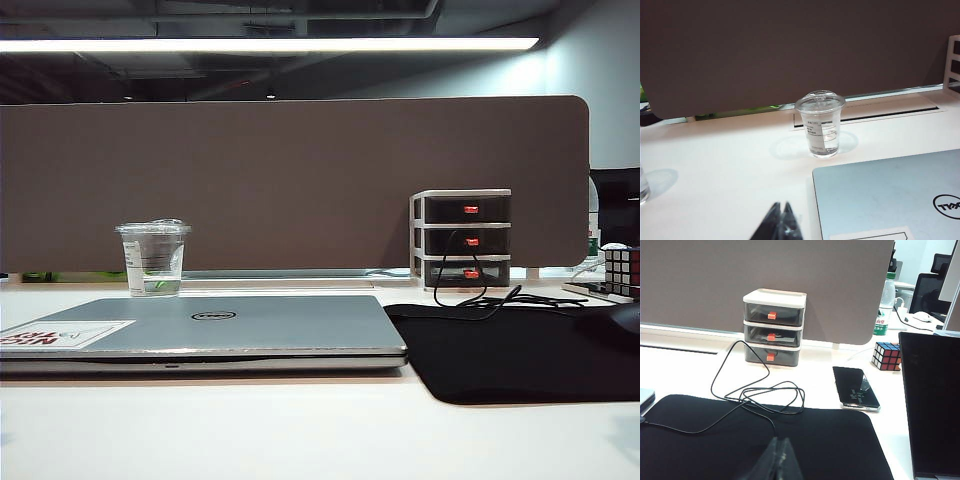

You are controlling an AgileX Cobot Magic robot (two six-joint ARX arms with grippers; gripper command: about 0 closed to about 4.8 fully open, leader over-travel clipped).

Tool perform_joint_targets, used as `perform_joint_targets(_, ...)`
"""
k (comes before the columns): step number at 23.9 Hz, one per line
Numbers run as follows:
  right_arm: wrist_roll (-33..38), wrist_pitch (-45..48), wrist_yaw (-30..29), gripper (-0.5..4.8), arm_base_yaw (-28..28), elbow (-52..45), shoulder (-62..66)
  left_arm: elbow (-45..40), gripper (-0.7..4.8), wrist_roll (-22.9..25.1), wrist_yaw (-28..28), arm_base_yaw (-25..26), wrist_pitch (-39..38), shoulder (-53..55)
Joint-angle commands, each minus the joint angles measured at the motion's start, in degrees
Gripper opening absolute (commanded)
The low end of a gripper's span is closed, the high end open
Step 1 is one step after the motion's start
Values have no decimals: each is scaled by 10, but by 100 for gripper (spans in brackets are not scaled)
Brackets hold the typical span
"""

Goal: Pick up the coffee cup and place it on the right side of the laptop.

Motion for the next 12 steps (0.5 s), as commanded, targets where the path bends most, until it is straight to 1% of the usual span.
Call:
perform_joint_targets(1, 2, 8, 2, -1, 0, -4, -1, 1, -5, 1, 0, 0, 5, 0)
perform_joint_targets(10, 2, 7, 1, -1, 0, -4, -1, 1, -5, 1, 0, 0, 12, 0)
perform_joint_targets(12, 7, -1, -10, -1, 0, -4, -1, 1, -5, 1, 3, 0, 16, 0)
